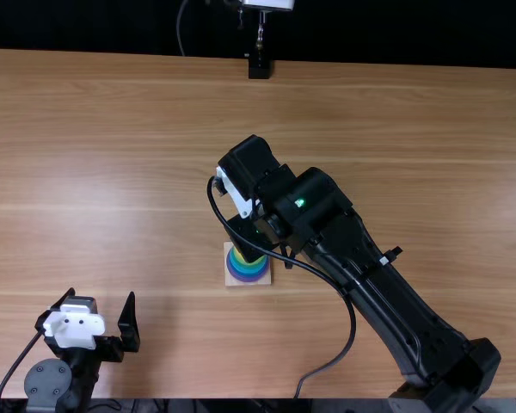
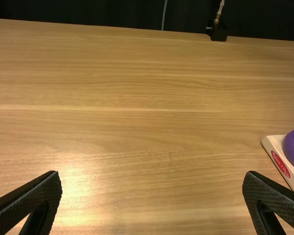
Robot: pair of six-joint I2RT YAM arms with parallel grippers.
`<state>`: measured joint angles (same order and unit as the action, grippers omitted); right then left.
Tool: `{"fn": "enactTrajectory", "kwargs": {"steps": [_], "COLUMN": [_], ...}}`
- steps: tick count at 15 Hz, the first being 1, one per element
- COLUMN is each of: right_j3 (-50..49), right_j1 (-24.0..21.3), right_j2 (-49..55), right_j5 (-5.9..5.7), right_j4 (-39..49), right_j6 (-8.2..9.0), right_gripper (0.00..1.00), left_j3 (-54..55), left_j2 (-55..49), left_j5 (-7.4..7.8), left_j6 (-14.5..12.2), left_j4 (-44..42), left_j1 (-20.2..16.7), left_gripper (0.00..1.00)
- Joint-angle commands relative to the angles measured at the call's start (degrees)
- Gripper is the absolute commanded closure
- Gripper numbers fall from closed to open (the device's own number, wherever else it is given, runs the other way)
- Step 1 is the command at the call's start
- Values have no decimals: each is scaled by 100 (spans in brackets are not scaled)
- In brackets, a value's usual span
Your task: Build the Hanoi tower: stack the rings onto the peg from bottom to top in this color order: purple, dark blue, light blue, dark green, light green, yellow, orange.
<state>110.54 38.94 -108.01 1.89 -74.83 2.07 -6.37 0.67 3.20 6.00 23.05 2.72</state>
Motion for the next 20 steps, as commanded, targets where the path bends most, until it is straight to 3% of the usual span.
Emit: {"fn": "enactTrajectory", "kwargs": {"steps": [1, 10, 12, 13, 14, 15, 17, 18, 20], "right_j3": [-94, -411, -340, -314, -305, -305, -288, -270, 64], "right_j1": [-27, -35, -44, -35, -35, -27, -9, -27, -27], "right_j2": [25, 25, 16, 8, 8, -1, 8, 8, 16], "right_j5": [-63, -63, -63, -94, -316, -579, -991, -1054, -1012], "right_j4": [-33, -33, -1, -33, -33, -33, 73, 115, 231], "right_j6": [-6, -17, 47, 57, 57, 57, 15, 57, 89], "right_gripper": [100, 100, 98, 54, 13, 0, 0, 0, 0], "left_j3": [637, 637, 637, 637, 637, 637, 637, 637, 637], "left_j2": [-67, -67, -67, -67, -67, -67, -67, -67, -67], "left_j5": [28, 28, 28, 28, 28, 28, 28, 28, 28], "left_j6": [-62, -62, -62, -62, -62, -62, -62, -62, -62], "left_j4": [448, 448, 448, 448, 448, 448, 448, 448, 448], "left_j1": [-17, -17, -17, -17, -17, -17, -17, -17, -17], "left_gripper": [0, 0, 0, 0, 0, 0, 0, 0, 0]}}
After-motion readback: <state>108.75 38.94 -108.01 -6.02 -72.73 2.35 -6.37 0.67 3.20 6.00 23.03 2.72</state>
